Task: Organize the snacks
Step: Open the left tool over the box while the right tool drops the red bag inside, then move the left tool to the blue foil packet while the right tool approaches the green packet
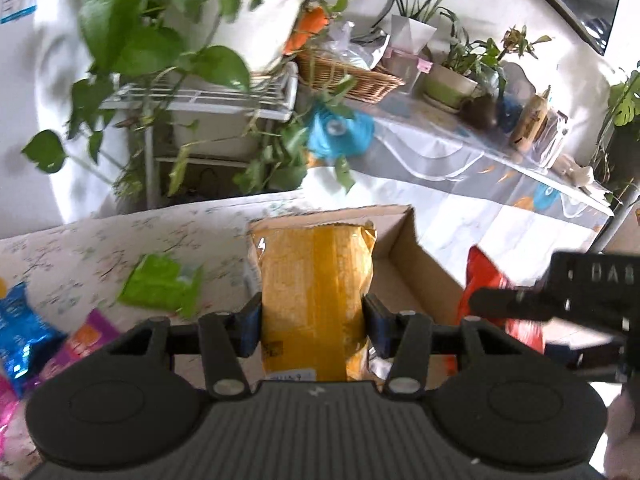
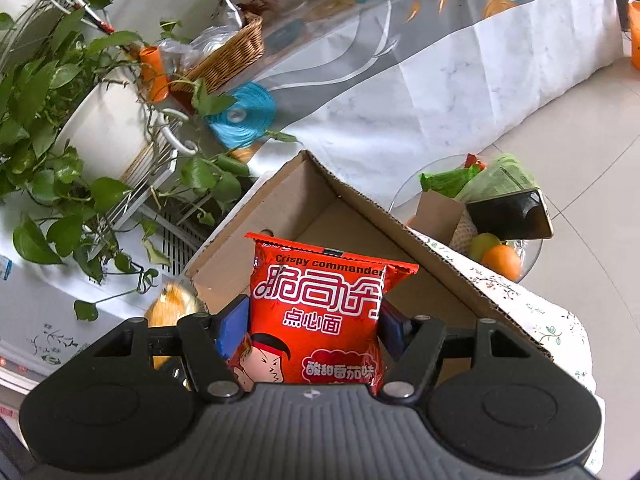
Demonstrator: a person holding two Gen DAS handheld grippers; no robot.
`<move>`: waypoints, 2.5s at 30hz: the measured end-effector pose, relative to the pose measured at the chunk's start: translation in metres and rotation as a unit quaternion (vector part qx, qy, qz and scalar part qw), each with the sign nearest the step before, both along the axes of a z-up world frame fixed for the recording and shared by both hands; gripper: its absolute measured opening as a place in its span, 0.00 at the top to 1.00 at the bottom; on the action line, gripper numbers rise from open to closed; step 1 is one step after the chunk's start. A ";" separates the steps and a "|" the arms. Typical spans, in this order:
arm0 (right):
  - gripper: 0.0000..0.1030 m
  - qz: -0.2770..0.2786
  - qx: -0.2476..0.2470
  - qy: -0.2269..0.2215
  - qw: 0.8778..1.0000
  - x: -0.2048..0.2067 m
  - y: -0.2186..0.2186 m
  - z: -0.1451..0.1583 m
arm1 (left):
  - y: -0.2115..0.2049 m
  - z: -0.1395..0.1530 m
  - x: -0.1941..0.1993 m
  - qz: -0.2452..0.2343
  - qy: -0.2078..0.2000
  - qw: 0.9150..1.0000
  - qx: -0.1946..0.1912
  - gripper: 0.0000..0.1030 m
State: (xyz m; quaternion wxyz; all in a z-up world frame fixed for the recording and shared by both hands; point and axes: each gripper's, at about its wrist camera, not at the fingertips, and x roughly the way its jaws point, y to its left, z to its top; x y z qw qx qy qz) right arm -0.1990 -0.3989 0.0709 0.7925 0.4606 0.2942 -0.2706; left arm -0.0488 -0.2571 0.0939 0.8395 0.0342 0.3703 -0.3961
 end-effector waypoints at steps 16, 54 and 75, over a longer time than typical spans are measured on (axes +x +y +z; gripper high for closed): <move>0.14 0.000 -0.005 -0.016 1.000 0.003 0.002 0.002 | 0.004 0.018 0.007 0.010 -0.006 1.000 0.009 0.15; 0.16 0.235 -0.152 -0.079 0.957 0.094 0.092 0.019 | 0.229 -0.015 0.083 0.188 0.040 0.980 0.047 0.06; 0.24 0.294 -0.187 -0.011 0.937 0.214 0.129 -0.043 | 0.206 -0.045 0.144 0.247 0.082 0.965 0.037 0.06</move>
